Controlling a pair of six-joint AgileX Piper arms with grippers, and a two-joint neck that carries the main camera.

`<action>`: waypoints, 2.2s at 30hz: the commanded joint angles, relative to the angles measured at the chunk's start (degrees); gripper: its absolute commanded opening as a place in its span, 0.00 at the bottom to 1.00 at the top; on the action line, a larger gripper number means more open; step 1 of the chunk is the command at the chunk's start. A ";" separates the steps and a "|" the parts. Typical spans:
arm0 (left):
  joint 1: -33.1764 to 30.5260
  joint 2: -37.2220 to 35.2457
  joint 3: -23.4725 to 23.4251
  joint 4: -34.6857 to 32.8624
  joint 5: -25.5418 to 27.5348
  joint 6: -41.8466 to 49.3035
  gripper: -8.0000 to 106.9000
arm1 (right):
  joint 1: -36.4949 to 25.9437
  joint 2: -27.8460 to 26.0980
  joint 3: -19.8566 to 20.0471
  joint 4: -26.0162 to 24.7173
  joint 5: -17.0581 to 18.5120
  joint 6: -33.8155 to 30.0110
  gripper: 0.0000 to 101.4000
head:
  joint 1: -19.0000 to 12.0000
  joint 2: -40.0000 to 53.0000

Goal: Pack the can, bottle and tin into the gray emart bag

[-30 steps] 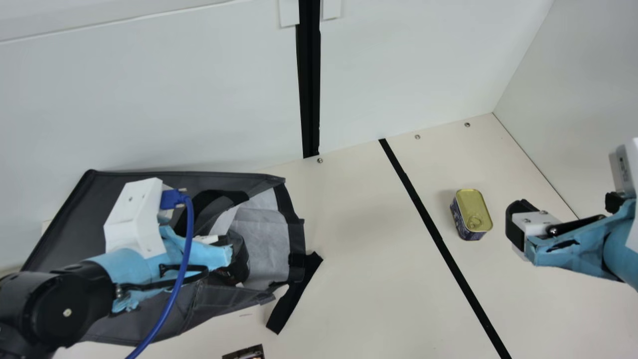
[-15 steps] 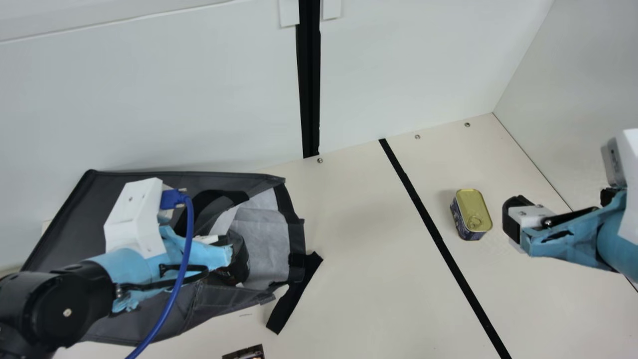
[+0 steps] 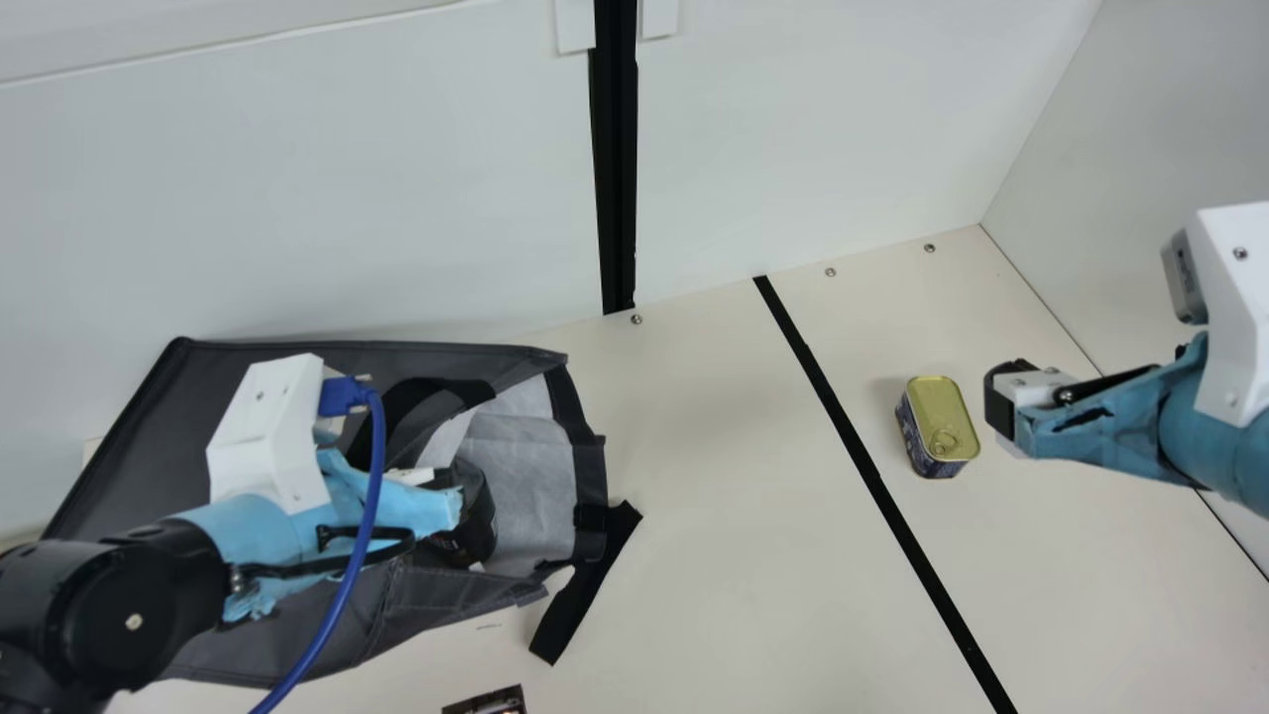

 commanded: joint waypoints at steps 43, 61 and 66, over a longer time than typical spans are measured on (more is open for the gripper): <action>0.00 0.00 0.00 0.00 0.00 0.00 0.16 | -7.47 18.41 5.07 5.66 -14.88 -7.91 0.90 | -1.30 -0.05; 0.00 0.00 0.00 0.00 0.00 0.00 0.16 | -8.56 24.88 7.17 5.56 -18.87 -8.97 0.90 | -1.30 -0.05; 0.00 0.00 0.00 0.00 0.00 0.00 0.16 | -8.51 26.33 7.87 5.08 -19.75 -8.80 0.90 | -1.30 -0.05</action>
